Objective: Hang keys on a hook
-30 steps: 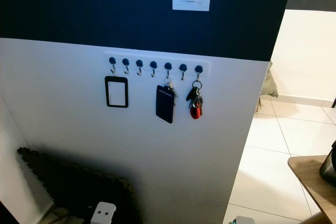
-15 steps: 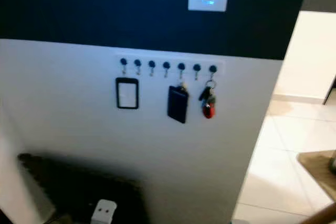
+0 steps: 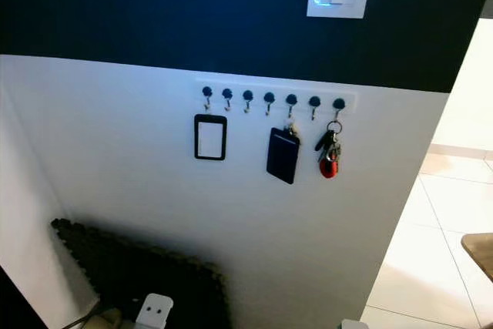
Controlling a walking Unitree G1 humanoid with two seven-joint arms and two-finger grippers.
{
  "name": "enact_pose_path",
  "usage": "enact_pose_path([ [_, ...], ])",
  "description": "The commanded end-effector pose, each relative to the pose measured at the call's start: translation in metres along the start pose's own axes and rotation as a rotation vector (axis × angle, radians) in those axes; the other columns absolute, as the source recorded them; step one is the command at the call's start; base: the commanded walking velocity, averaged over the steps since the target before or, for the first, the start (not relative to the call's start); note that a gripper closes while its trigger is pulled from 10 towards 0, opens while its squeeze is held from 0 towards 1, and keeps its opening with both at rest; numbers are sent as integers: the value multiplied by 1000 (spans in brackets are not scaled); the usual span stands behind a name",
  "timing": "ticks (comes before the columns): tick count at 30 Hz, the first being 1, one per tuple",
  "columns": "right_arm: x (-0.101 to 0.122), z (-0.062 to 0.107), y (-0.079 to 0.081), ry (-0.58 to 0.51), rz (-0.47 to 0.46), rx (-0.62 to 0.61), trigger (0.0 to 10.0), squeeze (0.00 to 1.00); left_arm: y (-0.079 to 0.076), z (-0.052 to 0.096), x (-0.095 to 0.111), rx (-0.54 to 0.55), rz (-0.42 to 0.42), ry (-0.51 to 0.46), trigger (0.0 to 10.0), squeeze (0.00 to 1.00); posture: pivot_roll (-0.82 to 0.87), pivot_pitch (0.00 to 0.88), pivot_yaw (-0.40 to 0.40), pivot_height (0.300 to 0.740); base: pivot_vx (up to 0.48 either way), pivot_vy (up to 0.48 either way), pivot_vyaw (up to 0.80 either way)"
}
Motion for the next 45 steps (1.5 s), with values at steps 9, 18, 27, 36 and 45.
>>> enact_pose_path([
  [9, 10, -2, 0, -50, 20, 15, 10000, 0, 5, 1, 0, 27, 29, -11, 10000, 0, 22, 19, 3, 740, 0, -144, 0],
  [18, 40, -5, 13, -172, 5, 115, 10000, 0, 11, 3, 3, 42, 28, -30, 10000, 0, 21, 23, 1, 740, 0, 0, 0],
  [27, 96, -1, 44, -407, -17, 335, 10000, 0, 14, 3, 25, -34, -11, -136, 10000, 0, 23, 26, -1, 740, 0, 0, 0],
  [36, 180, 28, 75, -768, 85, 574, 10000, 0, 19, 1, 57, -5, 4, -271, 10000, 0, 24, 26, -4, 740, 0, 0, 0],
  [45, 199, 58, 92, -937, 289, 741, 10000, 0, 15, 2, 60, -25, 20, -308, 10000, 0, 19, 29, -3, 740, 0, 0, 0],
])
Point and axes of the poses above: a point about 5 cm out from each wrist's last joint towards the gripper, its own z axis pointing back from the gripper into the wrist, its own x axis along the axis of the wrist's last joint, y = z × x, the point moved 1 cm from there along -z, pointing out of the wrist towards the gripper, and after that the axes turned 14 degrees about z, right-handed, at the moved point
